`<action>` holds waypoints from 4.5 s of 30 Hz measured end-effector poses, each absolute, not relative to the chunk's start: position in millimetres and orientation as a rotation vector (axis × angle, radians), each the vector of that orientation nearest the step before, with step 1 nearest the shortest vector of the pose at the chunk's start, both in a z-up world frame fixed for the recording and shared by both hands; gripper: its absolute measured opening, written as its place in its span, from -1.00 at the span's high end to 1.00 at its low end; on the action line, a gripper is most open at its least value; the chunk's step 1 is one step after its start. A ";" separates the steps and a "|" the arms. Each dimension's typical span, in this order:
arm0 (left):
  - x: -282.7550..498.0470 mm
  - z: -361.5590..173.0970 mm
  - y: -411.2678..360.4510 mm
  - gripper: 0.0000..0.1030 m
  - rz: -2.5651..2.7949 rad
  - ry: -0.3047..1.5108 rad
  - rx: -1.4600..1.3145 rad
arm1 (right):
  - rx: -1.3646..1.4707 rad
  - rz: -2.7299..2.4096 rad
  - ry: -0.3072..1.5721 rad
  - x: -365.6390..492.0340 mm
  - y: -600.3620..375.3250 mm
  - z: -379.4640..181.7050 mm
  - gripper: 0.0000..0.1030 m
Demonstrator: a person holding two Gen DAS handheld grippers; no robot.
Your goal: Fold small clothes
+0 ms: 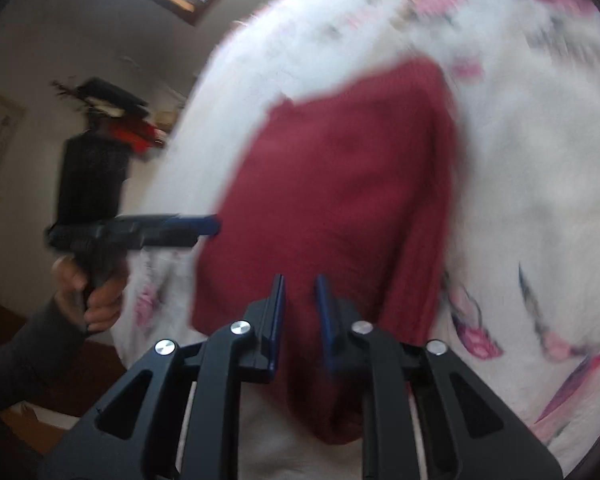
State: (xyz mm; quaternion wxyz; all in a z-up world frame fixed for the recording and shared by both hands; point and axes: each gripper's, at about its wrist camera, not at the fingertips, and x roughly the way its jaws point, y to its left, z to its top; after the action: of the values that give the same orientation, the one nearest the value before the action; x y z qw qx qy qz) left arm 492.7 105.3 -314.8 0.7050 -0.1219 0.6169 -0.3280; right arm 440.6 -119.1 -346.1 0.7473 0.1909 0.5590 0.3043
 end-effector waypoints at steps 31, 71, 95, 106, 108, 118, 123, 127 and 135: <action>403.8 -325.4 220.1 -0.51 -0.533 1.332 -0.664 | 0.794 0.524 1.225 417.8 -205.8 -348.3 -0.07; 451.3 -401.4 170.6 -0.35 -0.735 1.456 -0.859 | 0.808 0.681 1.362 598.1 -134.5 -410.4 -0.06; 441.1 -335.3 197.5 0.27 -0.673 1.302 -0.789 | 0.841 0.710 1.210 559.2 -108.8 -350.9 0.44; 396.5 -288.6 251.9 0.27 -0.636 1.212 -0.780 | 0.826 0.808 1.193 535.1 -47.7 -306.4 0.44; 384.1 -282.4 265.4 0.27 -0.624 1.199 -0.788 | 0.828 0.832 1.195 528.1 -32.6 -300.3 0.44; 319.7 -280.8 323.7 0.27 -0.554 1.181 -0.813 | 0.817 0.912 1.256 489.6 35.5 -297.1 0.45; 280.8 -303.7 344.8 0.27 -0.519 1.194 -0.825 | 0.769 0.929 1.333 462.0 66.1 -317.6 0.45; 256.8 -333.6 351.8 0.27 -0.492 1.223 -0.844 | 0.744 0.915 1.404 445.5 81.8 -343.9 0.45; 238.7 -381.3 359.3 -0.16 -0.358 1.302 -0.853 | 0.733 0.759 1.452 434.3 62.3 -372.4 0.07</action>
State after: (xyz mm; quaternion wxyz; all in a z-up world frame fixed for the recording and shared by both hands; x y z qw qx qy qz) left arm 238.7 359.3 -381.3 0.6977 -0.3828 0.5839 -0.1606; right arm 434.3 62.3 -372.4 0.6236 0.3191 0.6324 0.3307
